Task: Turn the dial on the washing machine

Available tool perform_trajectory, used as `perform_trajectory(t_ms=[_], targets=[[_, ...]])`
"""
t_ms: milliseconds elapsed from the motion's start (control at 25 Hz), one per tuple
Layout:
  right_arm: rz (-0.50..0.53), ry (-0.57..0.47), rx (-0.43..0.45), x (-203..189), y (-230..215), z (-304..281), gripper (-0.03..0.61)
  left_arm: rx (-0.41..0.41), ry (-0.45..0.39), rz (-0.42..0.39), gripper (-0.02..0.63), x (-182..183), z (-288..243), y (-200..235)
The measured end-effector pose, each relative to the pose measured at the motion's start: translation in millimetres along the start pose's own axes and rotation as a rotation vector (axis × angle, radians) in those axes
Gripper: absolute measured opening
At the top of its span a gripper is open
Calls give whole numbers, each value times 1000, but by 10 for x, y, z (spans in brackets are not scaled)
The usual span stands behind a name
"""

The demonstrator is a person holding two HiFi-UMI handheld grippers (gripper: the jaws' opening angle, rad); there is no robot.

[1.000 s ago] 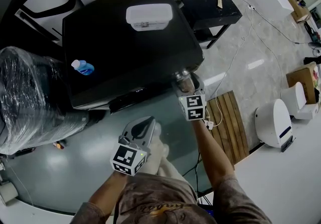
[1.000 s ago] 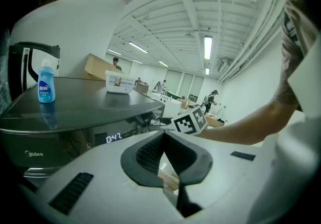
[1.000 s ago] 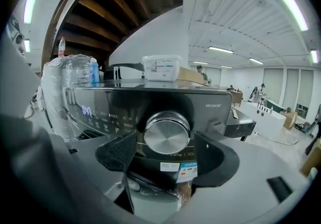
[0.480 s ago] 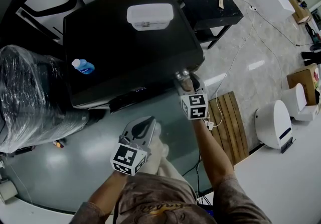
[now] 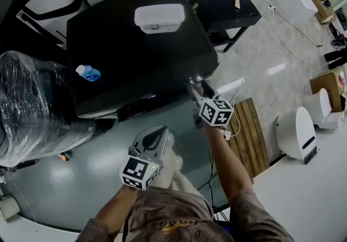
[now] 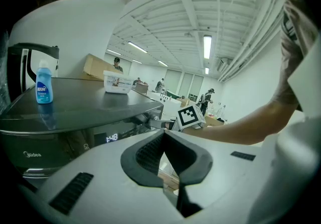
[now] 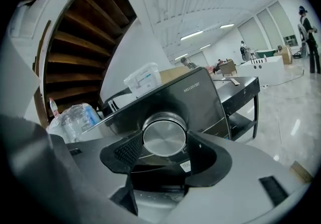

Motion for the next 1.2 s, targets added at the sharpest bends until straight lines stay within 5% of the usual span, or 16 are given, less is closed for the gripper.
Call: perform_trajectory(t_ms=[480, 1200], targets=[[-364, -86, 208, -26, -87, 6, 272, -12, 5, -4, 0, -5, -1, 17], [-722, -193, 331, -142, -129, -22, 270, -14, 6, -2, -1, 7, -12, 20]])
Point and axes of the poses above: the fingertips, and each gripper's own axes: z backward along the fingers, y to its left, x out of its top, the point moved 7 cm from there along z, backward along the fingers, and after that the axes turned 15 degrees about y, right-handed, at the moved point
